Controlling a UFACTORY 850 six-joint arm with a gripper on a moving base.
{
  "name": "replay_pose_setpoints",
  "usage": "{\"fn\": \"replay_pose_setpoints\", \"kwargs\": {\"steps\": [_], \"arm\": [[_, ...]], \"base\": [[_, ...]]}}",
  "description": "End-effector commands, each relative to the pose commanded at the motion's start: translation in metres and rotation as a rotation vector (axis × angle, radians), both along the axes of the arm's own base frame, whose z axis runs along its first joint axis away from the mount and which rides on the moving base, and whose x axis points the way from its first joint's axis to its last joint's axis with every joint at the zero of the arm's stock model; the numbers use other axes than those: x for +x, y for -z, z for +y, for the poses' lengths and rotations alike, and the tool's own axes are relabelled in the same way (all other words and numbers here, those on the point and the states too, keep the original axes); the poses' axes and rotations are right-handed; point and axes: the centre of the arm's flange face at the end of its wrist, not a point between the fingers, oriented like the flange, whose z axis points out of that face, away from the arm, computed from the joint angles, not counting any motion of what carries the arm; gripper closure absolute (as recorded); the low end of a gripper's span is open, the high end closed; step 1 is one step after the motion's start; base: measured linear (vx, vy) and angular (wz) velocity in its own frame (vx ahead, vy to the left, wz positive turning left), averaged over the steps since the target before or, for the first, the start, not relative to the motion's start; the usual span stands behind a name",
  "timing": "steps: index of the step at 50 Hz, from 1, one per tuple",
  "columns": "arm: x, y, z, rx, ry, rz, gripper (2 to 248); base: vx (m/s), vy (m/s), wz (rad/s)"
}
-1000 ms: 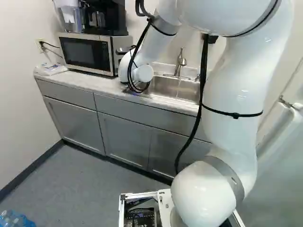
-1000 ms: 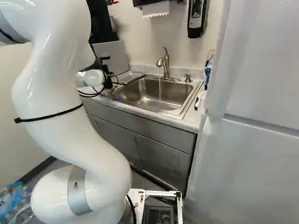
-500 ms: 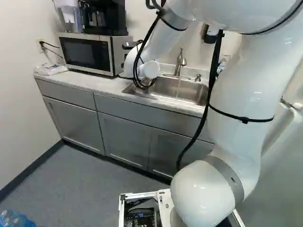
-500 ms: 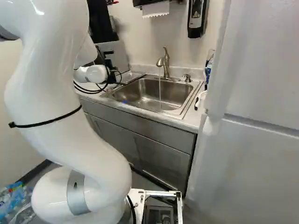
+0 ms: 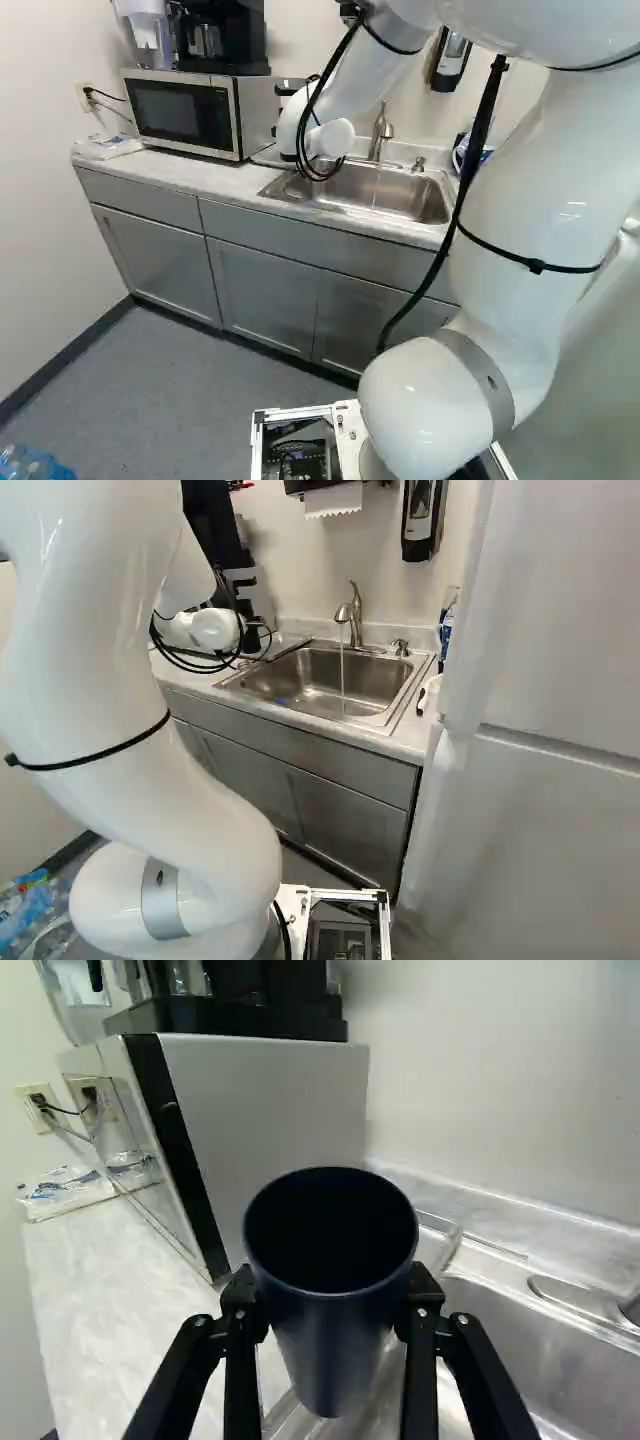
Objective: Rinse the cup and place it in the tray
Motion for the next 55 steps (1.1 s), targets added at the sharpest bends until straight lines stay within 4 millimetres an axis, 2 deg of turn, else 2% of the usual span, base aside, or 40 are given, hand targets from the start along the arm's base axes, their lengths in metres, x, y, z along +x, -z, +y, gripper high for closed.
{"fn": "replay_pose_setpoints", "kwargs": {"steps": [9,47,55], "arm": [[-0.002,-0.010,-0.014,0.004,0.025,-0.018,124],[-0.006,-0.009,-0.072,0.002,0.133,-0.010,124],[-0.005,-0.004,-0.084,0.000,0.156,0.000,124]], "base": [[0.000,0.000,0.000],[0.000,0.000,0.000],[0.000,0.000,0.000]]}}
